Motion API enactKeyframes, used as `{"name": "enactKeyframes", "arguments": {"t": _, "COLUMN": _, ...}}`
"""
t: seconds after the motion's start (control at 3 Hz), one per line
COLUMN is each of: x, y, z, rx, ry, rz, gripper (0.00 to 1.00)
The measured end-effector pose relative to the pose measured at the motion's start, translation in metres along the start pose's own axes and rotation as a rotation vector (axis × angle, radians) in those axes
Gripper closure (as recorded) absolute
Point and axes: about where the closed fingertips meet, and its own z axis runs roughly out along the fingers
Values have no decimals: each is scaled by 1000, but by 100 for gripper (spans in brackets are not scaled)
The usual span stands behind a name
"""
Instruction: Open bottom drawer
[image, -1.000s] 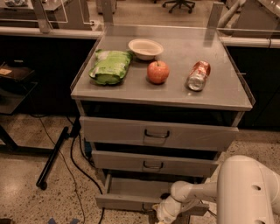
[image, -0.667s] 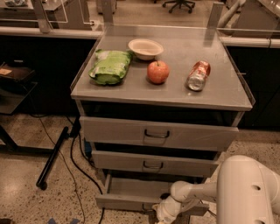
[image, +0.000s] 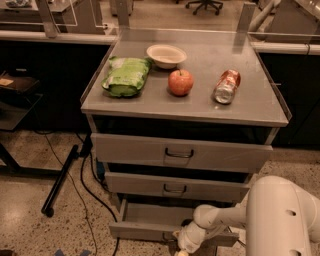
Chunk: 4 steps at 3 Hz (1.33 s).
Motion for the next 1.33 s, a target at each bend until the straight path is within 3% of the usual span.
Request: {"name": "enactKeyframes", "arguments": {"t": 1.33, "x": 11, "y": -8, "z": 30, "rx": -51, "ry": 57, "rz": 22, "gripper": 0}}
